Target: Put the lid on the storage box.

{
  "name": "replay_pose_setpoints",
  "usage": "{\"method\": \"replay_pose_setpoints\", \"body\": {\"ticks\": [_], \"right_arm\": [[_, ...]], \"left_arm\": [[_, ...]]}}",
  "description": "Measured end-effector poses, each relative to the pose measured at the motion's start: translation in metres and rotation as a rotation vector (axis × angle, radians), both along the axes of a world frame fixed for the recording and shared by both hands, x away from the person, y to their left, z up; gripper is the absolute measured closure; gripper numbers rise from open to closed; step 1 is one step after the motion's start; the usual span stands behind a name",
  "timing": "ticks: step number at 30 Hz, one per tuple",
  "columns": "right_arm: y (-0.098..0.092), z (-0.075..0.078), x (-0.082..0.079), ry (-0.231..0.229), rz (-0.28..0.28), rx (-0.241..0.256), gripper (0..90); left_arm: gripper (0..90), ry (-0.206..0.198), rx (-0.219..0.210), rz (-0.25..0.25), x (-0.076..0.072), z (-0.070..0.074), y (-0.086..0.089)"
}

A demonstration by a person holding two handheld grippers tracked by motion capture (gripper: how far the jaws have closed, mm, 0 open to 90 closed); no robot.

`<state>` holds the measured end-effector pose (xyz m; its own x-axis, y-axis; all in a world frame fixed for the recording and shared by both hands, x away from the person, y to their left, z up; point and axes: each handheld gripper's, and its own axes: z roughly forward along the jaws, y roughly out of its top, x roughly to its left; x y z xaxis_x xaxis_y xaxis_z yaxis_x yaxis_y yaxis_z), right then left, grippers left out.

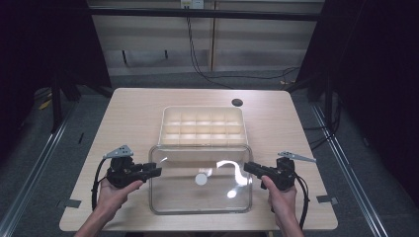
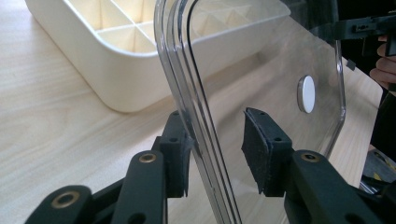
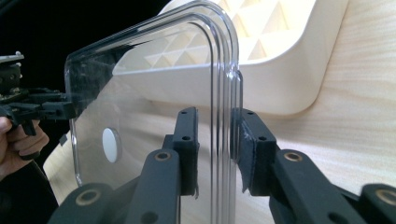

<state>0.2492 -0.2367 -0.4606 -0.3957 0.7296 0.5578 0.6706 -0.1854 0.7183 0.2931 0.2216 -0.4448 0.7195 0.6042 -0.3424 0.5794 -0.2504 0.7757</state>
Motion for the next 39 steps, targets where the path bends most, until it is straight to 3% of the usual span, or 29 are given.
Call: {"method": "replay_pose_setpoints", "body": {"ticks": [11, 16, 19, 33, 39], "right_arm": [[-0.002, 0.012, 0.002, -0.038, -0.016, -0.019, 71.8], [-0.005, 0.015, 0.002, -0.042, -0.018, 0.013, 71.3], [-0.004, 0.017, 0.003, -0.048, -0.019, -0.001, 71.4], [-0.003, 0.037, 0.013, -0.103, -0.014, -0.010, 71.1], [-0.003, 0.038, 0.017, -0.098, -0.021, -0.007, 70.7]], "left_arm": [[67.5, -0.035, -0.025, -0.001, 0.003, 0.013, -0.002], [69.3, -0.044, -0.034, -0.010, 0.004, 0.017, -0.001], [69.3, -0.043, -0.045, -0.010, 0.005, 0.019, -0.001], [70.0, -0.067, -0.090, 0.015, 0.012, 0.034, 0.002], [69.9, -0.079, -0.074, 0.009, 0.014, 0.039, 0.000]]}}
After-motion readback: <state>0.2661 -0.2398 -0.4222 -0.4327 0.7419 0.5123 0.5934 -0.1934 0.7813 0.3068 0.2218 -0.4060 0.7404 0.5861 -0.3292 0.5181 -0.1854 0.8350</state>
